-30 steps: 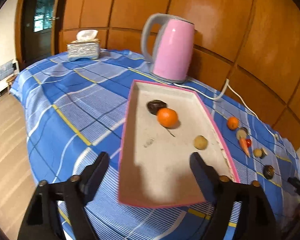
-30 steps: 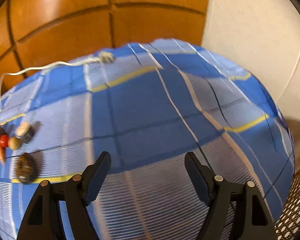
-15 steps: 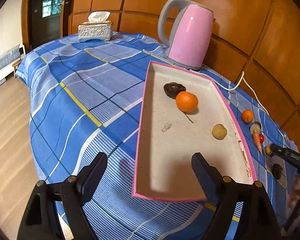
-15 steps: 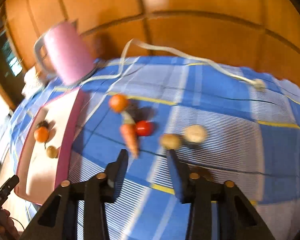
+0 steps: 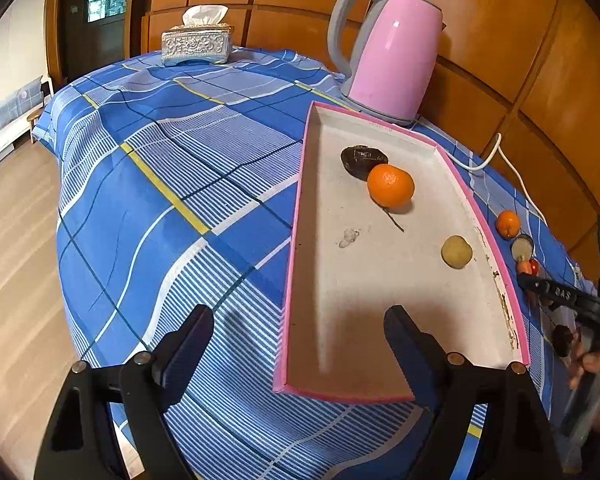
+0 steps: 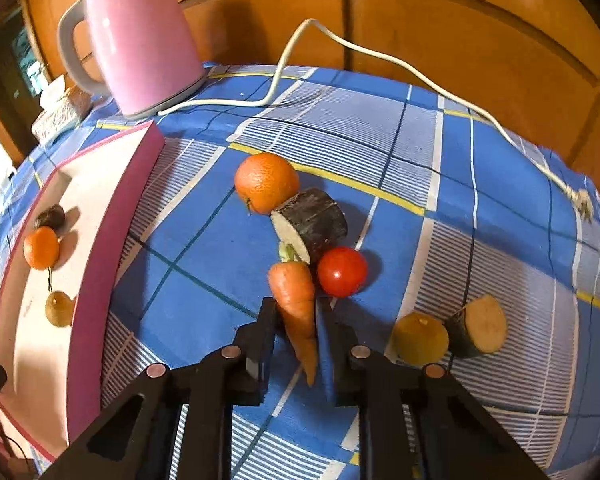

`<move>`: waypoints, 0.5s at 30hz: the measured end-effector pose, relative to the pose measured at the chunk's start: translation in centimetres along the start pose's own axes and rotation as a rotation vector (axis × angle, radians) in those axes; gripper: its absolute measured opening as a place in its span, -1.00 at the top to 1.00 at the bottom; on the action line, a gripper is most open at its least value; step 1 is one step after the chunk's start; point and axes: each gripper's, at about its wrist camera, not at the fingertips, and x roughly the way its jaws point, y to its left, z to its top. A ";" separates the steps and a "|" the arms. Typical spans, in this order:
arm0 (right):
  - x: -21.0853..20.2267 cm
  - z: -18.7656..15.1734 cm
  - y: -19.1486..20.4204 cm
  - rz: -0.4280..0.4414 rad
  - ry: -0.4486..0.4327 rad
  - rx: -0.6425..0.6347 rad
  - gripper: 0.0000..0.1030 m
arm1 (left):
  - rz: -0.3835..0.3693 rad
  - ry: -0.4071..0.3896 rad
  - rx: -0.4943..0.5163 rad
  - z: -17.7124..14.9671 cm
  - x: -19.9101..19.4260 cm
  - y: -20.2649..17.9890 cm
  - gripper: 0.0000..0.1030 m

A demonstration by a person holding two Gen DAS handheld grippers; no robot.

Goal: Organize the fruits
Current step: 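Grasp the orange carrot with the right gripper, then carry the carrot with the right gripper into the tray and release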

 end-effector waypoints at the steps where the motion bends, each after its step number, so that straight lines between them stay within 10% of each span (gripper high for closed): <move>1: -0.3 -0.2 0.3 0.009 0.005 -0.014 0.64 | 0.000 -0.001 -0.001 0.0 0.0 0.0 -0.70; 15: -2.7 -3.7 2.3 0.092 0.008 -0.027 0.64 | -0.003 -0.008 0.000 -0.1 -0.8 -0.1 -0.70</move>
